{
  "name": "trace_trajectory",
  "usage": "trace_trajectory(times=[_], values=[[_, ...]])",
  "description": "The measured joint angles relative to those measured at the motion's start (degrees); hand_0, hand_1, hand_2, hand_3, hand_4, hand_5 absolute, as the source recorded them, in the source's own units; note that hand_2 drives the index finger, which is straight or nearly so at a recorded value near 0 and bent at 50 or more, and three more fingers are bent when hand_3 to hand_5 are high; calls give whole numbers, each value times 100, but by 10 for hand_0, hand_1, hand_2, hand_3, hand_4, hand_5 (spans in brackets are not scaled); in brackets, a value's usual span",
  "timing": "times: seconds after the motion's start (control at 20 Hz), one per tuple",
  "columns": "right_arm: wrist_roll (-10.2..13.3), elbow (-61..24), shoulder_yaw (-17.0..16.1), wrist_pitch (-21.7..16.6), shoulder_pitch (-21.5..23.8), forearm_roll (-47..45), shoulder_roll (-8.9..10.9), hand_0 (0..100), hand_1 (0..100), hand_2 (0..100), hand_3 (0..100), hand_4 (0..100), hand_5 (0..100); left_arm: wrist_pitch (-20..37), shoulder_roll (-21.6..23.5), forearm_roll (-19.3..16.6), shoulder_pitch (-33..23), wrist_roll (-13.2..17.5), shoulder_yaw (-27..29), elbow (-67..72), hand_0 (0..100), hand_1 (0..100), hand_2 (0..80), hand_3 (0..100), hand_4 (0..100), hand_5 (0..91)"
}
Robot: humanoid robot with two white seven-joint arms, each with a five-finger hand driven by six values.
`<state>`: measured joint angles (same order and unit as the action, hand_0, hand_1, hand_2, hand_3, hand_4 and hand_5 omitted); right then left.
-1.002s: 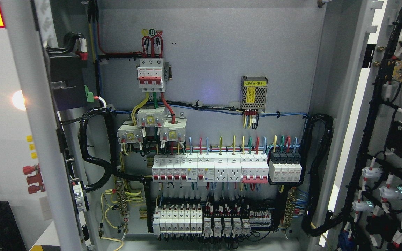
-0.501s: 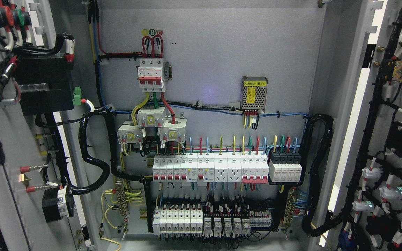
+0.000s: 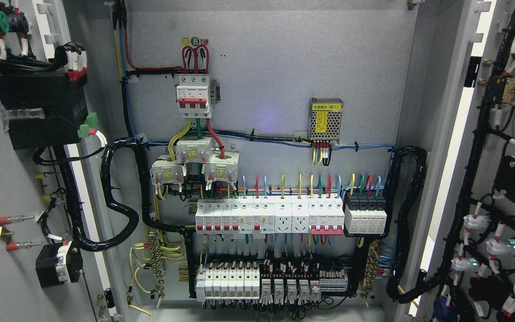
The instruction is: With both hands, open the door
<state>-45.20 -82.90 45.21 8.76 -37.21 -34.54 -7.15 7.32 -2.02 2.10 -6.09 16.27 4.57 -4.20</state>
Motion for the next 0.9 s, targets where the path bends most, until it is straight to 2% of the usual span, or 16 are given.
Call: trace_trajectory(times=[0.35,0.5,0.9], values=[[0,126,127,16,-180,0,-63,386,0,0,0,0,0,1,-3,-99,-11,0,-45,-156,0,0,0,0,0,0],[0,160,164,16,-215,-1,-79,386,0,0,0,0,0,270,-8,-146,-117,0,-142,-442,0,0,0,0,0,0],[0,290,9,-28,-205,3,-80,386,0,0,0,0,0,499,96,-196,-1126,37,-533,-2290,0,0,0,0,0,0]])
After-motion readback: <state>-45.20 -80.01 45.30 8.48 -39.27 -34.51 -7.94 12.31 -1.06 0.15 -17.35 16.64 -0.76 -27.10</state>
